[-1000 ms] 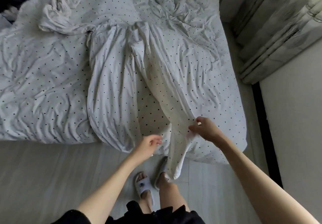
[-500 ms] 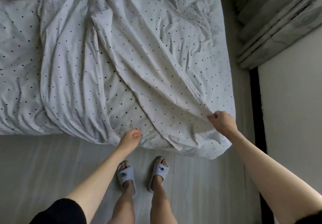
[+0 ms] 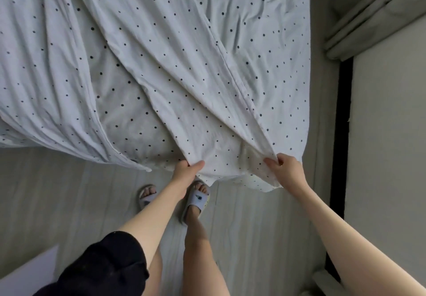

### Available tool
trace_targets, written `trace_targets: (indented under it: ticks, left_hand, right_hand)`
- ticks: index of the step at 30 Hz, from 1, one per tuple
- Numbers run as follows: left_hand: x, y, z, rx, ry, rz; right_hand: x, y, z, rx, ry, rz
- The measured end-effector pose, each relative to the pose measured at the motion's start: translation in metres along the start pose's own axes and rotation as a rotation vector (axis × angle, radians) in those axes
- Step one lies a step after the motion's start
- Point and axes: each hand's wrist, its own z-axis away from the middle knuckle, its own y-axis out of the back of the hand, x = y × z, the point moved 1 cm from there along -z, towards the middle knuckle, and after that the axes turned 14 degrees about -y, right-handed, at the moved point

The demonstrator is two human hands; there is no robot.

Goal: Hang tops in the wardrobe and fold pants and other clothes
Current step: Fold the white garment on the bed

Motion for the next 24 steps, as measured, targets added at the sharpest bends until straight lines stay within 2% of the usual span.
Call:
trace_targets:
  ticks: [3, 7, 11, 14, 18, 21, 24]
  left_hand:
    - [-0.016, 0.02, 0.026, -0.017, 0.025, -0.071]
    - [-0.029, 0.061, 0.06, 0.074, 0.063, -0.128]
    - [-0.033, 0.101, 0.084, 0.156, 0.026, -0.168]
    - [-0.042, 0.117, 0.093, 0.141, 0.058, -0.253]
    - [-0.061, 0.117, 0.103, 0.004, 0.143, -0.433]
    - [-0.053, 0.118, 0.102, 0.033, 0.176, -0.38]
    - [-0.026, 0.133, 0.088, 0.109, 0.111, -0.319]
  right_hand:
    - [0.013, -0.013, 0.024, -0.107, -0.026, -0.042]
    - [0.024, -0.029, 0.057, -0.197, -0.063, -0.064]
    - [0.028, -0.053, 0.079, -0.266, -0.082, -0.051]
    - [0.025, -0.066, 0.08, -0.256, -0.117, -0.01]
    - [0.019, -0.076, 0.08, -0.241, -0.166, 0.164]
    - [0.003, -0.072, 0.081, -0.232, -0.165, 0.231]
    - [-0.034, -0.069, 0.08, -0.194, -0.06, 0.255]
